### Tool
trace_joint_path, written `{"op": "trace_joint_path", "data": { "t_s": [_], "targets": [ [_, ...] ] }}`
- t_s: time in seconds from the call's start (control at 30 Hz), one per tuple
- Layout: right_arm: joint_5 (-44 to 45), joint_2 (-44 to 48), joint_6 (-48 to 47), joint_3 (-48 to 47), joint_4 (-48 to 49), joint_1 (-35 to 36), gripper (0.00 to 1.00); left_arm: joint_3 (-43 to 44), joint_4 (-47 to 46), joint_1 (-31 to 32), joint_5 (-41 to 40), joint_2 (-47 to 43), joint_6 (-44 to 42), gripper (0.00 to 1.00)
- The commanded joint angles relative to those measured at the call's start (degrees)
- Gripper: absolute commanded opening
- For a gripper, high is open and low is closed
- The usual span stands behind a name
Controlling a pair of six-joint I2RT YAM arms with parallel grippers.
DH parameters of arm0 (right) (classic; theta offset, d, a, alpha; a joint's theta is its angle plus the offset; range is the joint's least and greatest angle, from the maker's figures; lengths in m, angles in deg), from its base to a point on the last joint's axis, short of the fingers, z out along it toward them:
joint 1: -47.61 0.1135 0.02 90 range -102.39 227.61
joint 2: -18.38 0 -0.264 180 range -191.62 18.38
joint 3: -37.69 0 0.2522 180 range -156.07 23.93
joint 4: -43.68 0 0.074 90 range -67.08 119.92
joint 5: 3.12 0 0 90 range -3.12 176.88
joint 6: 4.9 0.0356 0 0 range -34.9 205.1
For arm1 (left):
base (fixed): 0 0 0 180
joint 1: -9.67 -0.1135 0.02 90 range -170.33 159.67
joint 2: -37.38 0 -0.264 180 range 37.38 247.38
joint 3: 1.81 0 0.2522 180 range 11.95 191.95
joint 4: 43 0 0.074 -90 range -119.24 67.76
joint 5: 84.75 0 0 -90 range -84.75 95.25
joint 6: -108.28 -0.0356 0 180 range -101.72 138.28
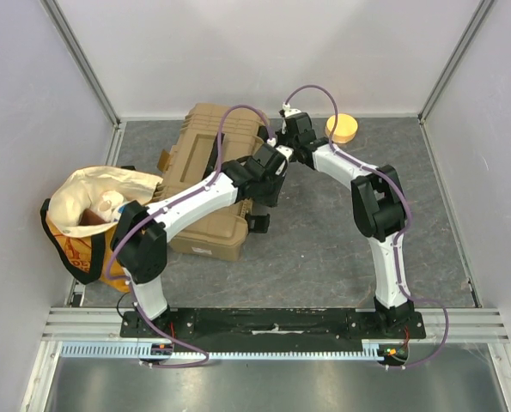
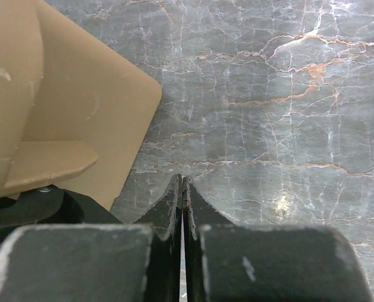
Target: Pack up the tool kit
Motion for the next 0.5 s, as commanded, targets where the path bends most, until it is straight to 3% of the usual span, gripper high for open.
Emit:
{"op": "trace_joint_path", "data": {
  "t_s": [0.0,0.17,0.47],
  "targets": [
    [2.67,2.37,5.38,3.05,3.87,0.21,0.0,-1.78,12.49,-2.68,-3.15,0.21,-0.12,0.24],
    [4.7,6.32,10.39,7.0,5.98,-2.42,0.0,3.4,11.0,-2.76,-2.36,-3.04,-1.87,0.28],
    [4.44,10.37,12.86,9.91,6.42,-5.76,0.06,14.74,5.46,-2.76,-3.32,-9.45,-5.39,0.51]
  ]
}}
